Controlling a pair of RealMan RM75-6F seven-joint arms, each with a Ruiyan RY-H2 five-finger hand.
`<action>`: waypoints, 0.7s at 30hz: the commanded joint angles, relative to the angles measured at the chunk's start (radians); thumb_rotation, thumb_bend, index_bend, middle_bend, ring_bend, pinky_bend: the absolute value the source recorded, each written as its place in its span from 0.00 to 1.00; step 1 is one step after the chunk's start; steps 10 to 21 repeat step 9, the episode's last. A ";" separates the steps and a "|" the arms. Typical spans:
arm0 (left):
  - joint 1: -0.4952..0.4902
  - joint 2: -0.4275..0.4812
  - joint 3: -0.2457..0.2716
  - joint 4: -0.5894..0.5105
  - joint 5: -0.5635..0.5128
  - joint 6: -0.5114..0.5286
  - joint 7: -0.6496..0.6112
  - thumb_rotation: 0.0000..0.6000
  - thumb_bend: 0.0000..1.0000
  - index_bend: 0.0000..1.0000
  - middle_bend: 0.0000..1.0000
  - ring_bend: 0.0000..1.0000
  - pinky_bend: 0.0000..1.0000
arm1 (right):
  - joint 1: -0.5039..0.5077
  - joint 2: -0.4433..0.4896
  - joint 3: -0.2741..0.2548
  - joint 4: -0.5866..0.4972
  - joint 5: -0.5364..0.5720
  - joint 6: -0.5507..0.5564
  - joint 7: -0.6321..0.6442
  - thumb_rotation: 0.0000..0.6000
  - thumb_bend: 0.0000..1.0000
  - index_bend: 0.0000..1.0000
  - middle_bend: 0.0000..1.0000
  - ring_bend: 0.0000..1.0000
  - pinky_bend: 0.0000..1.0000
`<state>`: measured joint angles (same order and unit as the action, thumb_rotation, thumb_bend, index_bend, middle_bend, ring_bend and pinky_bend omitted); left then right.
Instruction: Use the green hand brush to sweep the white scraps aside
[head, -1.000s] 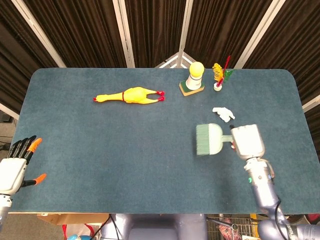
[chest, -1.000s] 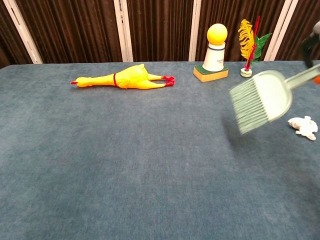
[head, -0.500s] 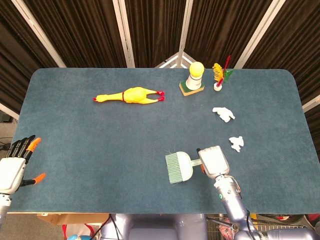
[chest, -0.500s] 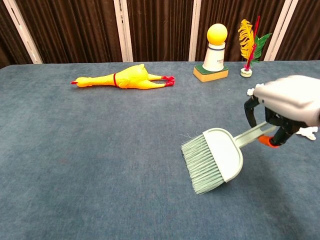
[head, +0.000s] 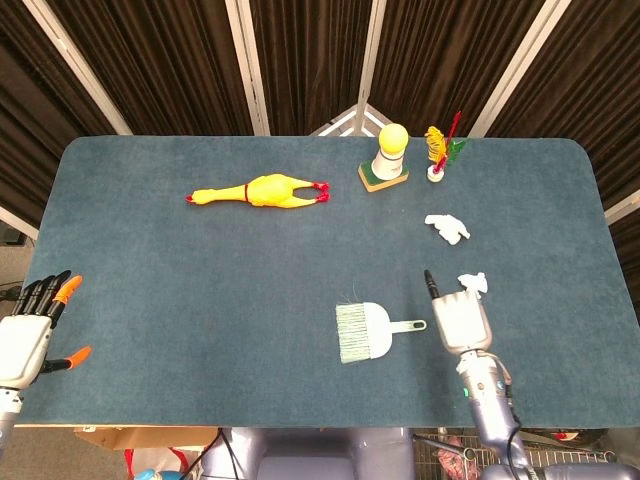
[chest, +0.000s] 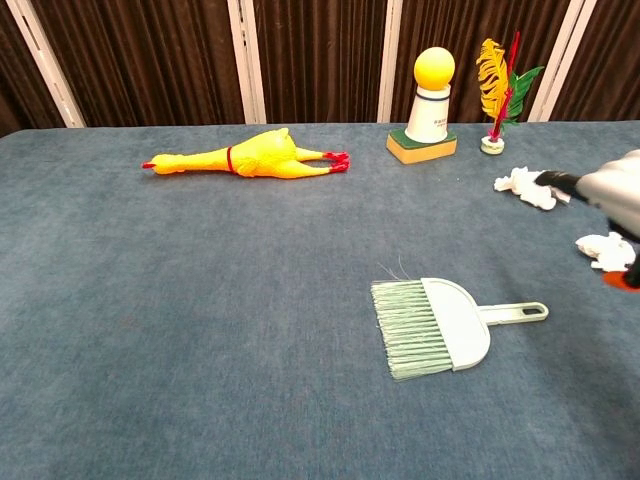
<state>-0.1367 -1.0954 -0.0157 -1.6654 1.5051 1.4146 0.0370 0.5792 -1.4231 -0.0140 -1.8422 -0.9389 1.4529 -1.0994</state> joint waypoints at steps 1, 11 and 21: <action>0.001 0.000 0.001 0.001 0.002 0.002 0.004 1.00 0.00 0.00 0.00 0.00 0.02 | -0.044 0.069 -0.023 0.002 -0.043 0.027 0.077 1.00 0.25 0.00 0.54 0.48 0.38; 0.002 -0.002 0.005 0.006 0.009 0.004 0.026 1.00 0.00 0.00 0.00 0.00 0.02 | -0.183 0.227 -0.111 0.020 -0.188 0.081 0.375 1.00 0.25 0.00 0.01 0.00 0.00; 0.002 -0.002 0.005 0.006 0.009 0.004 0.026 1.00 0.00 0.00 0.00 0.00 0.02 | -0.183 0.227 -0.111 0.020 -0.188 0.081 0.375 1.00 0.25 0.00 0.01 0.00 0.00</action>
